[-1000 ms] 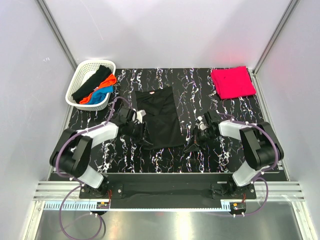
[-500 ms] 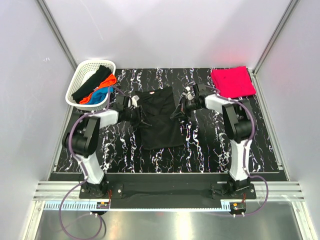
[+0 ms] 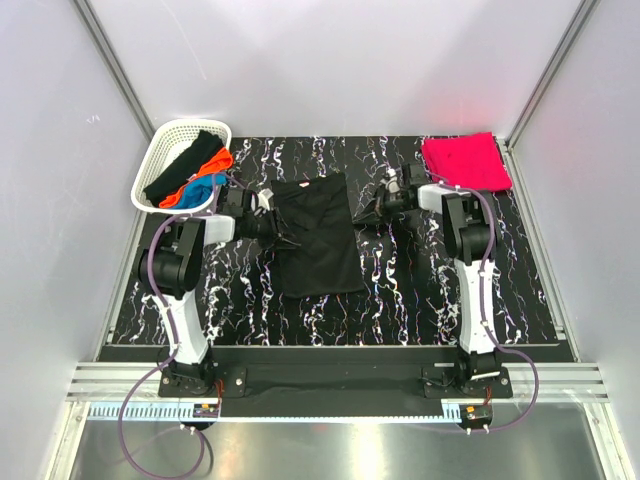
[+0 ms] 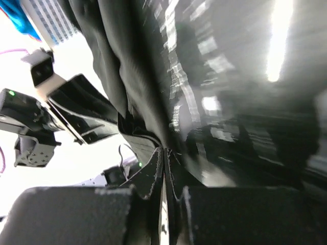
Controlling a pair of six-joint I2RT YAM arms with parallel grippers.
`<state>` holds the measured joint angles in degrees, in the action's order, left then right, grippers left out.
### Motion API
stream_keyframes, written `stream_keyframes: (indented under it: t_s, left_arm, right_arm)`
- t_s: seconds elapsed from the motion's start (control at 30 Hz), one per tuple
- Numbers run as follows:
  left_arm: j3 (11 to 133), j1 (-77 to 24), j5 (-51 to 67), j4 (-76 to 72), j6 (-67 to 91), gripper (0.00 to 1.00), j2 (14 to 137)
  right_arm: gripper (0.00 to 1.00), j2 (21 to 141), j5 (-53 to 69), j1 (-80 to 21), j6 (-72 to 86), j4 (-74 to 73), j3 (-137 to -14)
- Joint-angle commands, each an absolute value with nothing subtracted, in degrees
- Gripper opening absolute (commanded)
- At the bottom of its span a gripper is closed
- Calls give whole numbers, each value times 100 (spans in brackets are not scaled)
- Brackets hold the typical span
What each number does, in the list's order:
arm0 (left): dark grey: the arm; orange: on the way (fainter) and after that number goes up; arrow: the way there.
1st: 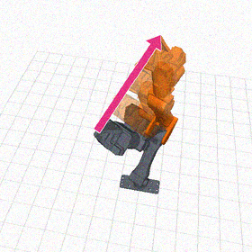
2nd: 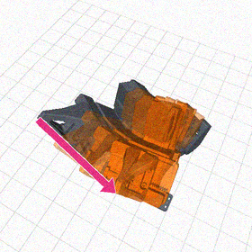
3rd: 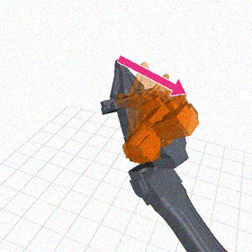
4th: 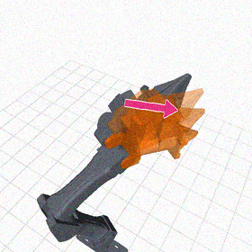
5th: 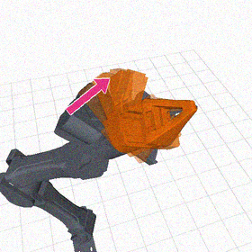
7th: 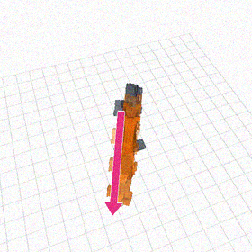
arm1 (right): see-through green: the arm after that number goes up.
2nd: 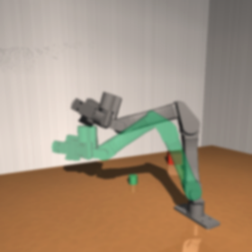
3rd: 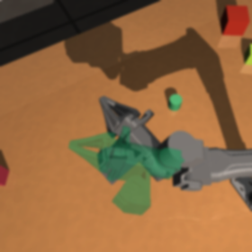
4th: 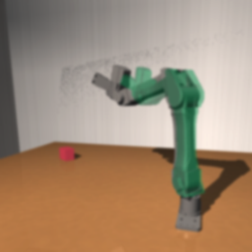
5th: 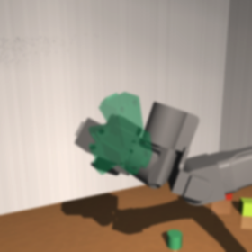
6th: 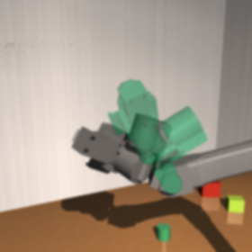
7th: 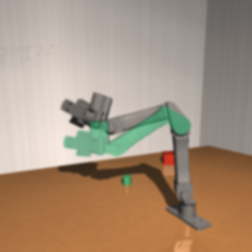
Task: Fold and stack the t-shirts
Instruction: Fold the tshirt
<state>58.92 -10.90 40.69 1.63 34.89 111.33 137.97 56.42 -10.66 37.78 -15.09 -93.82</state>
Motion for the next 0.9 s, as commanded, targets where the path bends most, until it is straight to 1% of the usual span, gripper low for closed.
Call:
stream_keyframes:
  t_s: [0.0,0.1,0.23,0.33,0.37,0.43,0.57,0.7,0.87]
  left_arm:
    - [6107,-1020,3982,306,3069,34,11189]
    - [6301,-1028,3981,702,2901,40,11004]
    - [6539,-1028,4069,1028,2883,42,10495]
    - [6425,-1020,4113,1099,3084,43,9951]
    - [6233,-1037,4131,1090,3137,43,9662]
    - [5952,-1107,4175,1037,3287,42,9380]
    - [4768,-1396,4105,660,3541,39,8686]
    - [3765,-1573,4052,54,3875,36,8359]
    - [3103,-1582,3823,-298,3823,34,8314]
  right_arm:
    - [7,13949,5625,-818,3806,-1705,-9545]
    - [7,13695,5458,-730,3604,-1941,-9510]
    - [8,13053,5239,-764,3139,-2452,-9212]
    - [8,12368,5037,-817,2963,-2619,-8685]
    - [9,12027,4984,-878,2945,-2619,-8379]
    - [9,11717,4922,-1028,2909,-2619,-8105]
    - [11,11137,4641,-1685,2962,-2593,-7472]
    - [10,11065,4377,-2266,3032,-2488,-7251]
    - [9,11214,4421,-2505,3287,-2005,-6821]
